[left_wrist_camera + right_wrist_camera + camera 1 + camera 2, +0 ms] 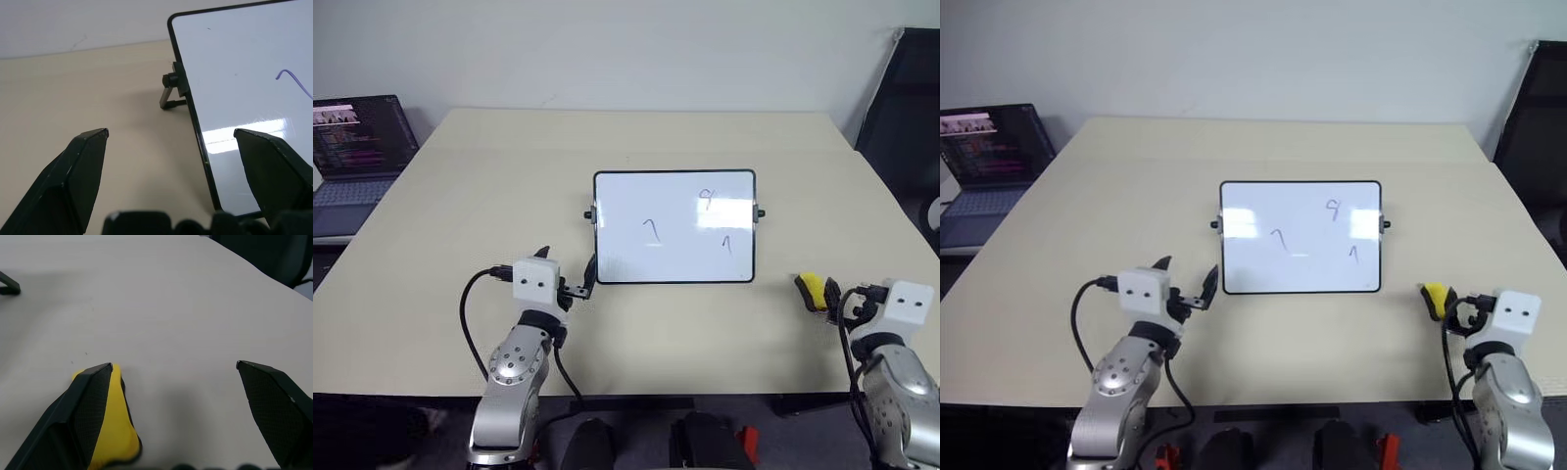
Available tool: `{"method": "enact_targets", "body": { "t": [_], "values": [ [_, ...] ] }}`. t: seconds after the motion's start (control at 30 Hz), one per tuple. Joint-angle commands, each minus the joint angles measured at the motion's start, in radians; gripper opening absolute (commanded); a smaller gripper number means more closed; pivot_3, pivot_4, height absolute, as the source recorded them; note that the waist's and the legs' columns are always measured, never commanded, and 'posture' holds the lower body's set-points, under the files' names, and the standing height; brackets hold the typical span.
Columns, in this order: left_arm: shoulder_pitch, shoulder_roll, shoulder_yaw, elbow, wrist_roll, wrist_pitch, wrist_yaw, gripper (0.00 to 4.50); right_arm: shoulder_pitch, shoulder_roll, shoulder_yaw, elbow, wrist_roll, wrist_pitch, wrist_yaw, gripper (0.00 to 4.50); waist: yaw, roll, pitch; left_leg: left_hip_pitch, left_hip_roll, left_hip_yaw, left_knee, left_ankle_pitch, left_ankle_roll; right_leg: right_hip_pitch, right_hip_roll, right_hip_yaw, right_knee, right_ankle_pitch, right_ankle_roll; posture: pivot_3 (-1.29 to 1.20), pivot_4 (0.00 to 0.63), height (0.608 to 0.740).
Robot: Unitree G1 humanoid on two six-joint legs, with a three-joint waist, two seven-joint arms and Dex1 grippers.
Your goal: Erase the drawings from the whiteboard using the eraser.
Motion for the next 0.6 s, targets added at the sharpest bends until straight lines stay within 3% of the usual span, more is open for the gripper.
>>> {"method": "enact_targets", "body": {
  "t": [0.03, 0.4, 0.6],
  "values": [
    [-0.047, -0.010, -0.017, -0.002, -0.006, -0.009, -0.003, 4.50, -0.026, -0.006, -0.037, -0.056, 0.013, 0.006, -0.021, 4.46, -0.001, 0.000, 0.000, 0.000, 0.000, 0.000, 0.000, 0.000, 0.000, 0.000, 0.000, 0.000, 0.000, 0.000, 0.000, 0.00, 0.150, 0.740],
    [-0.028, -0.033, -0.054, 0.048, 0.008, -0.087, -0.002, 4.50, -0.067, -0.047, -0.038, -0.053, 0.027, 0.030, 0.000, 4.46, -0.001, 0.000, 0.000, 0.000, 0.000, 0.000, 0.000, 0.001, 0.002, 0.000, 0.002, 0.002, -0.001, 0.002, 0.000, 0.00, 0.150, 0.740],
    [-0.031, -0.023, -0.038, 0.083, 0.009, -0.130, -0.006, 4.50, -0.087, -0.015, 0.001, -0.062, 0.032, 0.034, -0.005, 4.46, -0.001, 0.000, 0.000, 0.000, 0.000, -0.001, 0.000, 0.001, 0.002, 0.000, 0.003, 0.002, 0.000, 0.002, 0.000, 0.00, 0.150, 0.740]
  ]
}}
